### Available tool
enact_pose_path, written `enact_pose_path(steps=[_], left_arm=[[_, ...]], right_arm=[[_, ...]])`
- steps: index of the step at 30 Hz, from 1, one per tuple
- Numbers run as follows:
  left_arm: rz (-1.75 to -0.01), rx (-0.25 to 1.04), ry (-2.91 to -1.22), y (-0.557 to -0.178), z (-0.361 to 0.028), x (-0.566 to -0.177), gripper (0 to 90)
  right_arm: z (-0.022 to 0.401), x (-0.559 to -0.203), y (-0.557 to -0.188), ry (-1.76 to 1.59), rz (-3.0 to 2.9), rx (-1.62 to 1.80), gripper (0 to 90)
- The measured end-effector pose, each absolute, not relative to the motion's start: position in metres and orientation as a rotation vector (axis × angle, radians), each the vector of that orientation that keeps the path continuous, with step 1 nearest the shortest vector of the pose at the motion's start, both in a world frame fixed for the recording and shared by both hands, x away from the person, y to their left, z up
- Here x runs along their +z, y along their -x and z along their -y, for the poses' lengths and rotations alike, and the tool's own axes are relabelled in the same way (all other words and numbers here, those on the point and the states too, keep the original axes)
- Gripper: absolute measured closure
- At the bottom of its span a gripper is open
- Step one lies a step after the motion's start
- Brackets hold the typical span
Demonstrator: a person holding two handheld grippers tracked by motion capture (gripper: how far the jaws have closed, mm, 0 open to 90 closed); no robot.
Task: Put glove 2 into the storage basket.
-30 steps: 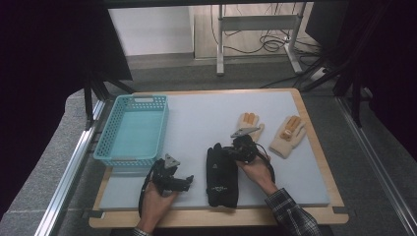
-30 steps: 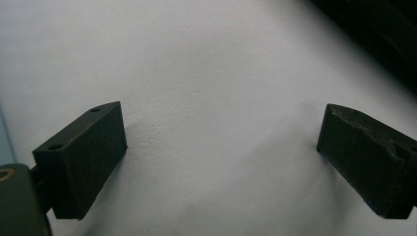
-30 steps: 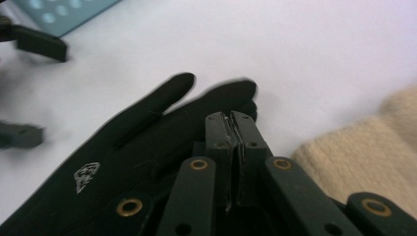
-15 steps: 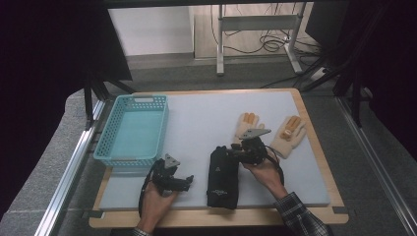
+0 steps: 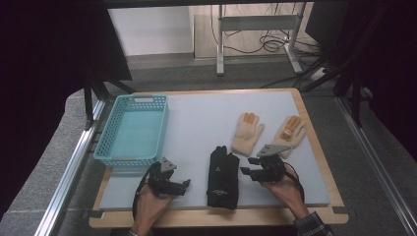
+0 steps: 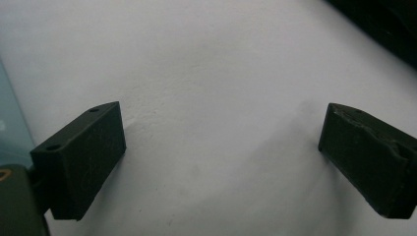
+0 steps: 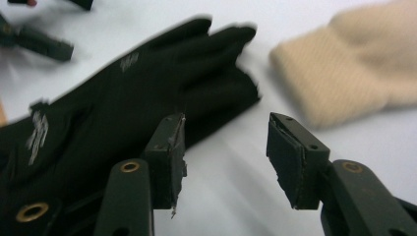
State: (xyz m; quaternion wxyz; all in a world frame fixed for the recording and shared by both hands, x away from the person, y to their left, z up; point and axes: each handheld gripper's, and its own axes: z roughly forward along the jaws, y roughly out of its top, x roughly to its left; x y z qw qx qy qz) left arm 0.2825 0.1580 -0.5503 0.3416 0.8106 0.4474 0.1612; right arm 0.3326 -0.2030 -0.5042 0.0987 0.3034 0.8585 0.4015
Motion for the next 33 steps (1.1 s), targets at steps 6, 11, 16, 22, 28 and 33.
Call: enact_pose_path(steps=[6,11,16,22,28,33], left_arm=[[-1.155,0.417,-2.102,-0.282,-0.16,-0.551,5.3],[-1.132,0.412,-2.11,-0.28,-0.165,-0.55,7.5],[-1.149,0.406,-2.113,-0.277,-0.176,-0.55,8.1],[-1.157,0.422,-2.103,-0.272,-0.188,-0.552,6.8],[-1.161,0.428,-2.09,-0.273,-0.194,-0.553,5.3],[-1.144,0.425,-2.079,-0.272,-0.197,-0.555,7.1]], right_arm=[[0.207,-0.521,-0.314,-0.863,-2.619,1.181,72.9],[0.201,-0.527,-0.301,-0.806,-2.684,1.195,79.6],[0.191,-0.53,-0.292,-0.743,-2.718,1.212,80.6],[0.182,-0.532,-0.287,-0.719,-2.741,1.229,80.6],[0.164,-0.534,-0.289,-0.709,-2.748,1.25,80.2],[0.147,-0.536,-0.293,-0.693,-2.735,1.257,79.2]])
